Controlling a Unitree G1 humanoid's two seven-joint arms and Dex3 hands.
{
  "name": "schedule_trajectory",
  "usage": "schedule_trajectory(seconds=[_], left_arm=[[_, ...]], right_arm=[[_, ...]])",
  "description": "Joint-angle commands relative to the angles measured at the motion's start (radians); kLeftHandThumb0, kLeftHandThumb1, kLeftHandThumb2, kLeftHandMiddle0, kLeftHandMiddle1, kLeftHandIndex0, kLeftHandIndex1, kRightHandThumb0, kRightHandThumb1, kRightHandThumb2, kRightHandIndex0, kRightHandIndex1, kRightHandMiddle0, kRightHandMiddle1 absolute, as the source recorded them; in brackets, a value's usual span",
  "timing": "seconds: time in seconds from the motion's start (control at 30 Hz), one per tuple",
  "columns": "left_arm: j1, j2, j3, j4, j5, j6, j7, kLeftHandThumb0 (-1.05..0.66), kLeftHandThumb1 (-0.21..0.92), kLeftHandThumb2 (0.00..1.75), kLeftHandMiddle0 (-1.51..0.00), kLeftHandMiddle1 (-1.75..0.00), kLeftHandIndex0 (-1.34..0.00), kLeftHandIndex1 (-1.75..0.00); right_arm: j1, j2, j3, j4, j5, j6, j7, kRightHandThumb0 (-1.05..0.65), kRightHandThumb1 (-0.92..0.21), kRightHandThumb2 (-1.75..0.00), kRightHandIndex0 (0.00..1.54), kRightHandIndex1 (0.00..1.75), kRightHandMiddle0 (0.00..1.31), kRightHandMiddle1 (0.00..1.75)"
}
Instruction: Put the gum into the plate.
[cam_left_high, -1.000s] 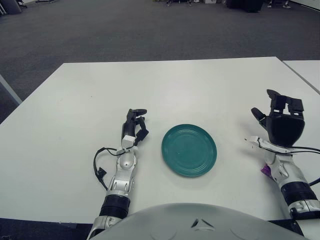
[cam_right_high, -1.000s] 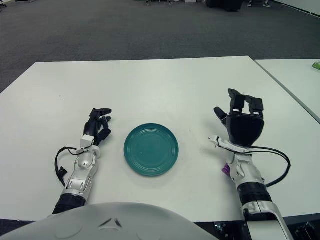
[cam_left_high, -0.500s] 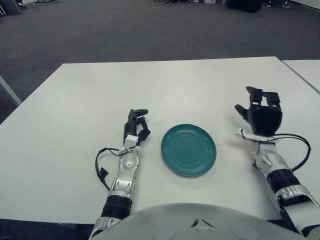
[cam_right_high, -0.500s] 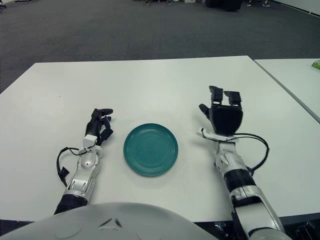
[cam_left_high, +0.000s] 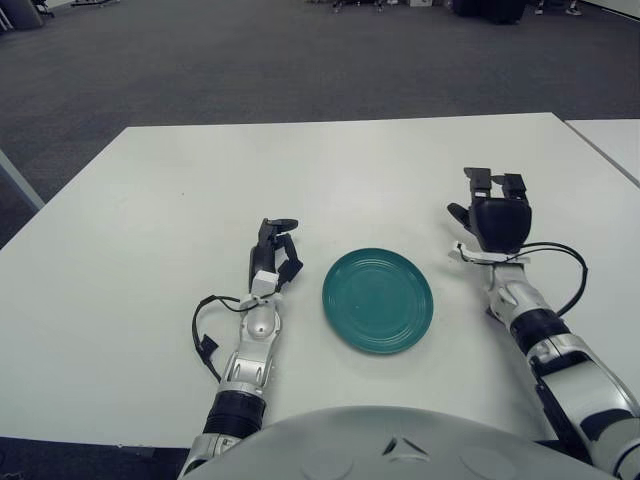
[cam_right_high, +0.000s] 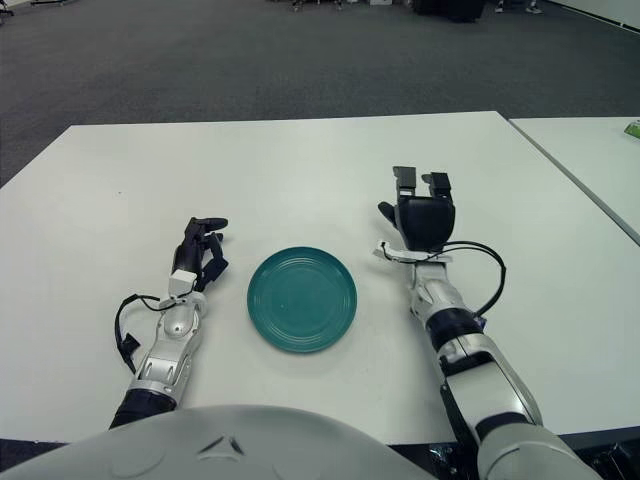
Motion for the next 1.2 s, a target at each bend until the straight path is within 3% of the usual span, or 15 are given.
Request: schedule_trajectory(seconds=[0.0,0.5,1.17], left_arm=[[-0.003,-0.028,-0.004,0.030,-0.013,0.004,0.004,-0.69,0.92,0.99,-0.26,-1.24,-0.31,-1.29],[-0.010,-0.036,-0.001,0.063,-0.023,-0.016,0.030,-0.70,0.92,0.99,-0.30,-1.18,-0.30,-1.27],[-0.020,-0.026,-0.006,0.102,-0.018,-0.053,0.053,-0.69,0.92,0.99,-0.28,-1.15,-0.28,-1.24]], right_arm=[[0.087,0.099,0.061,0.116,0.022,-0.003,-0.013,-0.71,-0.91,-0.36,0.28,0.74,0.00,1.04],[-0.010,0.148,0.130,0.266,0.040,-0.030,-0.043,-0.73,-0.91,-0.35,0.29,0.74,0.00,1.10],[-0.081,0.233,0.196,0.362,0.068,-0.016,-0.006,-0.69,-0.92,-0.40,0.27,0.72,0.00,0.96]])
